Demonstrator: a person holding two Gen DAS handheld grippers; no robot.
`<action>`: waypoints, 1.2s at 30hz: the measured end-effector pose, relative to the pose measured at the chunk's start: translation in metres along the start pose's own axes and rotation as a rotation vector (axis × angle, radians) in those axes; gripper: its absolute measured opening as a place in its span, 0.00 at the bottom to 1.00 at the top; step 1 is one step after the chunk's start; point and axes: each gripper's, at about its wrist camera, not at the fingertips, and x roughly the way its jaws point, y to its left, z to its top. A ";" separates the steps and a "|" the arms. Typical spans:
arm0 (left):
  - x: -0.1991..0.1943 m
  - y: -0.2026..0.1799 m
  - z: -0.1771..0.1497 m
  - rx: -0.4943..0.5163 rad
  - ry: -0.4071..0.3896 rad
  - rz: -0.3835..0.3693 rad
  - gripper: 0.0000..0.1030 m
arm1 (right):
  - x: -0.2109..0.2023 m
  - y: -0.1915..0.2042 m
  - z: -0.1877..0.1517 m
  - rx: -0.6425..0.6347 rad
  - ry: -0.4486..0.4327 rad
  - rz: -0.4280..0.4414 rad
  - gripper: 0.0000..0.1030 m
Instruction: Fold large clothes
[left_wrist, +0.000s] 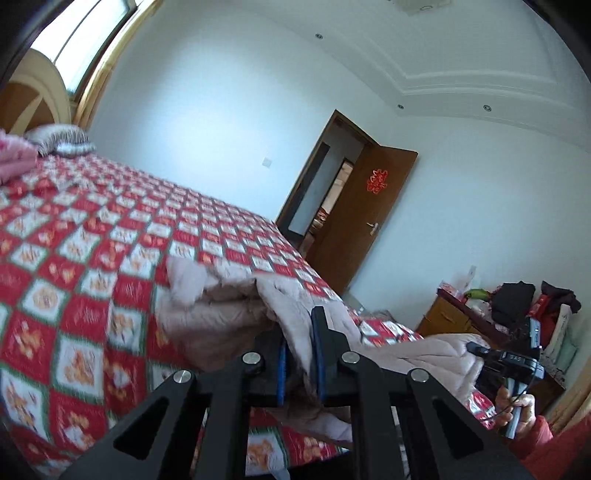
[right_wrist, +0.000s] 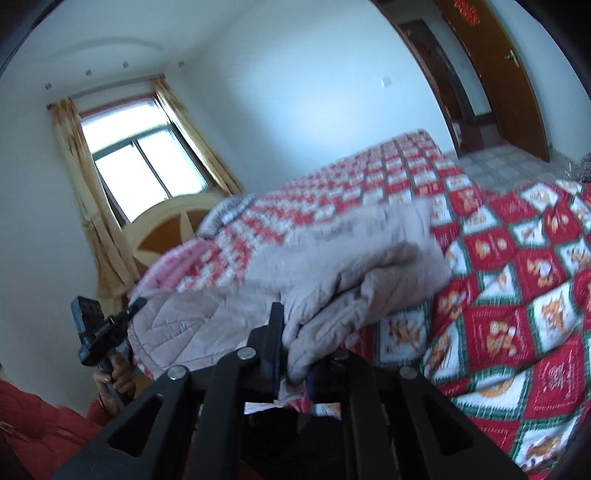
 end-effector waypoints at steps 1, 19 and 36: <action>0.005 0.001 0.008 -0.002 0.001 0.014 0.11 | 0.001 -0.001 0.008 0.003 -0.016 -0.001 0.12; 0.268 0.109 0.113 -0.152 0.201 0.378 0.12 | 0.222 -0.111 0.151 0.156 -0.029 -0.116 0.13; 0.383 0.201 0.035 -0.249 0.258 0.504 0.22 | 0.341 -0.215 0.102 0.178 0.025 -0.292 0.26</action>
